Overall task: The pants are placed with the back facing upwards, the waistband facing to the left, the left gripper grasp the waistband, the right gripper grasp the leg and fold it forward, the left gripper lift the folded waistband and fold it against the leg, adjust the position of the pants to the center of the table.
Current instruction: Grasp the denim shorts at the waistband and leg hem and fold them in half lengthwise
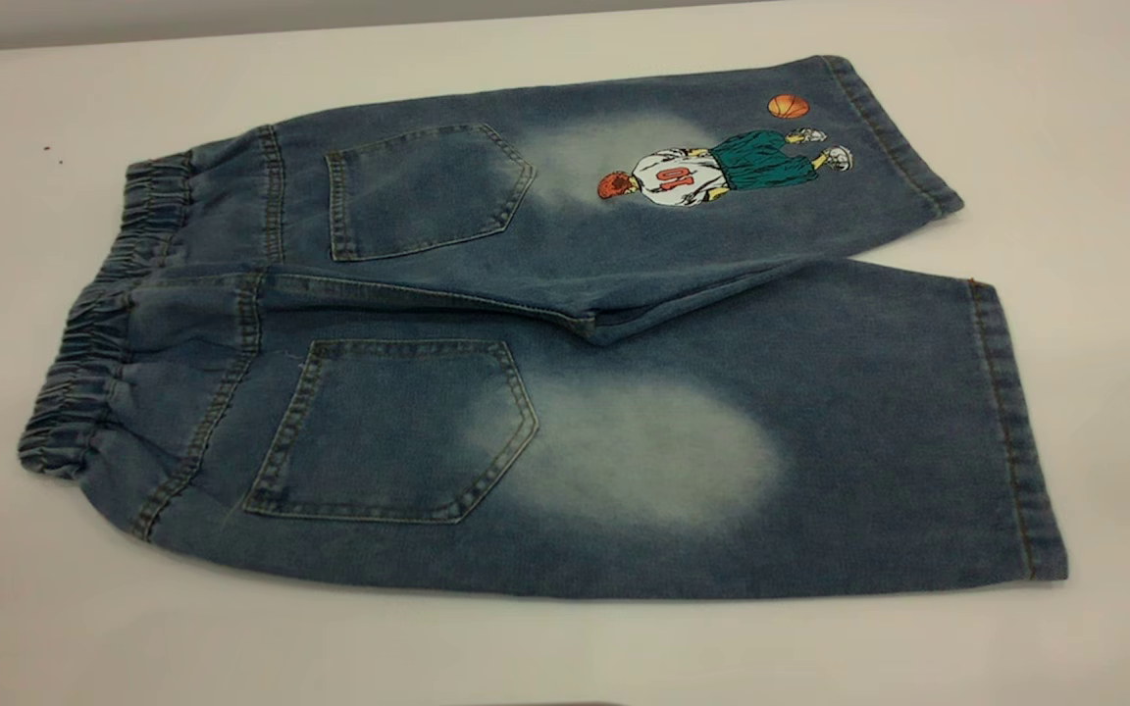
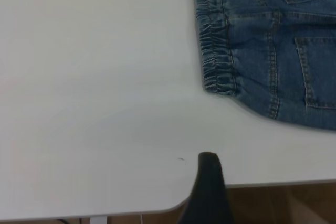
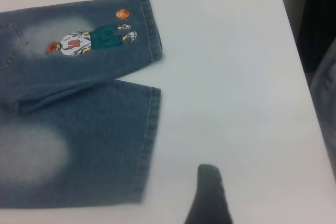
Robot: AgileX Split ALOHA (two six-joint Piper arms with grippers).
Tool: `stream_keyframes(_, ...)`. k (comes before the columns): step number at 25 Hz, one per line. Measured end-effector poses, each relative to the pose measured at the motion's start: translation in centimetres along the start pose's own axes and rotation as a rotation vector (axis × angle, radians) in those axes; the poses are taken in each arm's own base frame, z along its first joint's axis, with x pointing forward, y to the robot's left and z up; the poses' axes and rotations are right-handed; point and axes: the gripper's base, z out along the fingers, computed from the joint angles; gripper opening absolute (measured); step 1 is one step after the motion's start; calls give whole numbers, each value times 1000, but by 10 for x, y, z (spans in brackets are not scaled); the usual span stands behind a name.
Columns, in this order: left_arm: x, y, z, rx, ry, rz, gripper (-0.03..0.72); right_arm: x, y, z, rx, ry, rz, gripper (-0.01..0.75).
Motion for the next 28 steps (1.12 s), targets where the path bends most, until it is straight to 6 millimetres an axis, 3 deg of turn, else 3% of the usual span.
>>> stream_keyframes(22, 0, 0, 0, 0, 0, -6, 533, -1, 0, 0, -4, -15, 0, 467)
stream_keyframes(25, -1, 0, -1, -1, -3, -17, 533, -5, 2, 5, -4, 29, 2, 467)
stream_keyframes(28, -14, 0, -1, -2, 27, -72, 521, -18, 8, 18, -15, 120, -32, 467)
